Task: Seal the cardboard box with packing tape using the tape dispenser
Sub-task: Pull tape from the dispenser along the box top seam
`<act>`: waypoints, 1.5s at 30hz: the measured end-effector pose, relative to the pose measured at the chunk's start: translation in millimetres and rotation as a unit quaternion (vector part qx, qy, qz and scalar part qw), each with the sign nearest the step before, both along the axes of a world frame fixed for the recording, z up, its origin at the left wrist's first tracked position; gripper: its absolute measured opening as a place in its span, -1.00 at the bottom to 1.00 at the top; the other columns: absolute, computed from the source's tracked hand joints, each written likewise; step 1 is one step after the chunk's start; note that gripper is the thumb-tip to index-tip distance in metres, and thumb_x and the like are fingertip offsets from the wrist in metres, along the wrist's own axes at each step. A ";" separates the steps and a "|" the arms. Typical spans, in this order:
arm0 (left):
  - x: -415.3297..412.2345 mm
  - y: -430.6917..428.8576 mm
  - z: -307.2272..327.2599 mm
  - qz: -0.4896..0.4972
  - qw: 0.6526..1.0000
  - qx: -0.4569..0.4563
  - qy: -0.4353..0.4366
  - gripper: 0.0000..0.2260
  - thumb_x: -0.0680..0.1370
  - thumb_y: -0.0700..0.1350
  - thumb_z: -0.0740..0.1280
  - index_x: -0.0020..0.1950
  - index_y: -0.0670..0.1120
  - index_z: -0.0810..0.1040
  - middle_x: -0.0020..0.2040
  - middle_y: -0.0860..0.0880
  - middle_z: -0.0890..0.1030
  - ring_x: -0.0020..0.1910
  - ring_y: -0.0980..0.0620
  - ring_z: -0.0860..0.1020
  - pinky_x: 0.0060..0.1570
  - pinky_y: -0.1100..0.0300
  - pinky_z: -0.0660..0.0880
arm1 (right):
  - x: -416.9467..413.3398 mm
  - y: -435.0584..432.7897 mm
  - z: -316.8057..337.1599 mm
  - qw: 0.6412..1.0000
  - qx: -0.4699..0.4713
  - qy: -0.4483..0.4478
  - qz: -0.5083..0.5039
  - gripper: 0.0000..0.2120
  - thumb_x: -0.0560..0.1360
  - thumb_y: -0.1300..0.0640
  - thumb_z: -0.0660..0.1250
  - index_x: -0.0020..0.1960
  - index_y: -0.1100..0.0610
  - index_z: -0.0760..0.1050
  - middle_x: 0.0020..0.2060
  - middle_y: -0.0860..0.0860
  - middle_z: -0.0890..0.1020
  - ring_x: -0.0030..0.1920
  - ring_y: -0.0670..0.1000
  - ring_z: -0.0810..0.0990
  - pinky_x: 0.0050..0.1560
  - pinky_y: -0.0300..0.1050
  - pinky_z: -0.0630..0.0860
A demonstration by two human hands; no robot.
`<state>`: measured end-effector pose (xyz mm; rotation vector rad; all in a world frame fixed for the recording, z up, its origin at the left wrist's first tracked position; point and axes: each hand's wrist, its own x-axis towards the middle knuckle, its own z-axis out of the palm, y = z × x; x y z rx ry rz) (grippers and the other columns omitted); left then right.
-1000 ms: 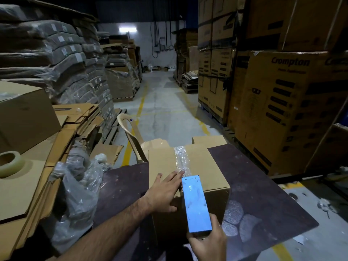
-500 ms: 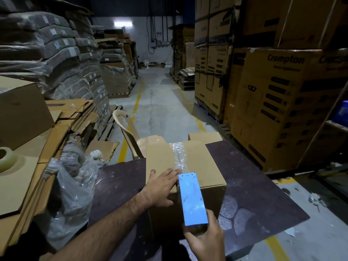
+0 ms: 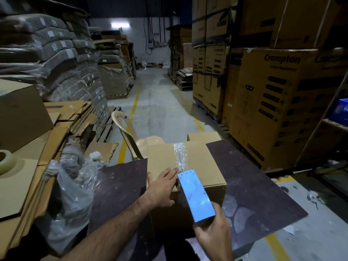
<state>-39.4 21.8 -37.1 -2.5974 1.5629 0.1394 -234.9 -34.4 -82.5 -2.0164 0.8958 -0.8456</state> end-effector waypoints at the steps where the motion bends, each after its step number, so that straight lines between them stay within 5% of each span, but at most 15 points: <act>1: -3.1 -0.5 -1.9 0.008 1.000 -0.002 -0.005 -0.12 0.45 0.05 0.41 0.58 0.01 -0.11 0.59 0.08 -0.13 0.55 0.02 -0.11 0.30 -0.50 -0.01 | -1.7 -7.3 0.9 1.000 -0.011 -0.002 -0.005 -0.51 0.21 0.25 0.52 0.10 0.12 0.48 -0.16 0.02 0.54 -0.09 0.16 0.57 -0.20 -0.14 0.39; 6: -6.9 -3.2 -4.1 0.023 1.000 -0.018 -0.003 -0.15 0.44 0.05 0.40 0.56 -0.02 -0.06 0.59 0.02 -0.12 0.55 -0.04 -0.08 0.31 -0.46 0.01 | 0.4 -10.4 -1.7 0.998 -0.033 0.023 -0.048 -0.48 0.11 0.18 0.63 0.02 0.13 0.55 -0.18 0.08 0.61 -0.15 0.19 0.60 -0.22 -0.15 0.40; 10: 0.4 -5.3 3.4 -0.037 0.999 -0.019 -0.028 -0.18 0.41 0.10 0.41 0.53 -0.03 0.04 0.58 -0.05 -0.04 0.50 -0.10 0.03 0.37 -0.35 0.05 | 9.5 12.1 -1.8 0.997 0.039 0.002 -0.062 -0.42 0.09 0.10 0.64 0.05 0.05 0.52 -0.15 0.11 0.67 -0.08 0.23 0.62 -0.16 -0.12 0.45; 16: 15.9 -13.3 -1.1 -0.139 0.990 -0.022 -0.007 -0.11 0.46 0.11 0.35 0.58 -0.05 -0.17 0.59 -0.06 -0.21 0.55 -0.03 -0.25 0.45 -0.22 -0.26 | 8.3 16.3 -3.6 0.996 0.055 0.001 -0.066 -0.42 0.09 0.07 0.63 -0.05 -0.12 0.36 -0.28 0.04 0.64 -0.12 0.20 0.62 -0.17 -0.15 0.46; 21: 21.7 -18.2 -7.6 -0.148 0.989 -0.028 0.007 -0.19 0.49 0.13 0.31 0.58 0.03 -0.10 0.60 -0.01 -0.08 0.56 0.01 -0.12 0.46 -0.23 -0.10 | 10.6 14.6 0.5 0.996 0.087 0.029 -0.019 -0.45 0.17 0.03 0.58 -0.01 -0.11 0.30 -0.22 -0.03 0.56 -0.04 0.10 0.59 0.00 -0.10 0.54; 32: 25.8 -22.1 -15.8 -0.131 0.990 -0.037 0.032 -0.19 0.49 0.13 0.31 0.58 0.06 -0.11 0.60 0.04 -0.07 0.56 0.05 -0.09 0.44 -0.27 -0.12 | 4.9 11.8 2.3 0.997 0.074 0.026 -0.001 -0.48 0.17 -0.01 0.54 -0.03 -0.15 0.30 -0.21 -0.07 0.54 0.00 0.09 0.56 -0.04 -0.11 0.51; 36: 27.1 -20.8 -12.3 -0.113 0.993 0.001 0.035 -0.19 0.51 0.21 0.27 0.58 0.03 -0.16 0.60 0.05 -0.14 0.56 0.06 -0.11 0.44 -0.31 -0.13 | 0.7 40.1 0.2 0.997 0.029 0.048 -0.046 -0.56 0.19 -0.08 0.52 -0.03 -0.16 0.38 -0.19 -0.09 0.57 -0.04 0.06 0.59 -0.07 -0.26 0.38; 38: 28.0 -22.7 -7.1 -0.111 0.993 0.003 0.034 -0.17 0.51 0.28 0.24 0.58 0.02 -0.17 0.60 0.04 -0.15 0.56 0.05 -0.12 0.44 -0.33 -0.14 | -5.1 45.5 -6.5 0.996 0.007 -0.016 -0.090 -0.48 0.10 -0.02 0.60 -0.02 -0.17 0.47 -0.23 -0.10 0.61 -0.18 0.07 0.61 -0.10 -0.23 0.42; 41: 25.0 -20.8 -7.8 -0.114 0.993 0.010 0.028 -0.15 0.51 0.29 0.24 0.57 0.01 -0.18 0.59 0.03 -0.17 0.56 0.05 -0.14 0.43 -0.35 -0.13 | -17.7 53.0 -7.3 0.987 0.110 -0.066 -0.098 -0.27 -0.03 0.16 0.69 0.03 -0.09 0.43 -0.29 -0.15 0.60 -0.29 -0.07 0.54 -0.14 -0.29 0.51; 45: 24.2 -20.7 -4.5 -0.117 0.993 0.022 0.024 -0.12 0.50 0.27 0.27 0.57 -0.01 -0.20 0.59 0.02 -0.20 0.56 0.03 -0.17 0.42 -0.36 -0.13 | -22.6 54.0 -6.7 0.979 0.170 -0.078 -0.079 -0.32 -0.08 0.25 0.70 -0.14 0.02 0.36 -0.33 -0.09 0.60 -0.28 -0.11 0.56 -0.24 -0.35 0.43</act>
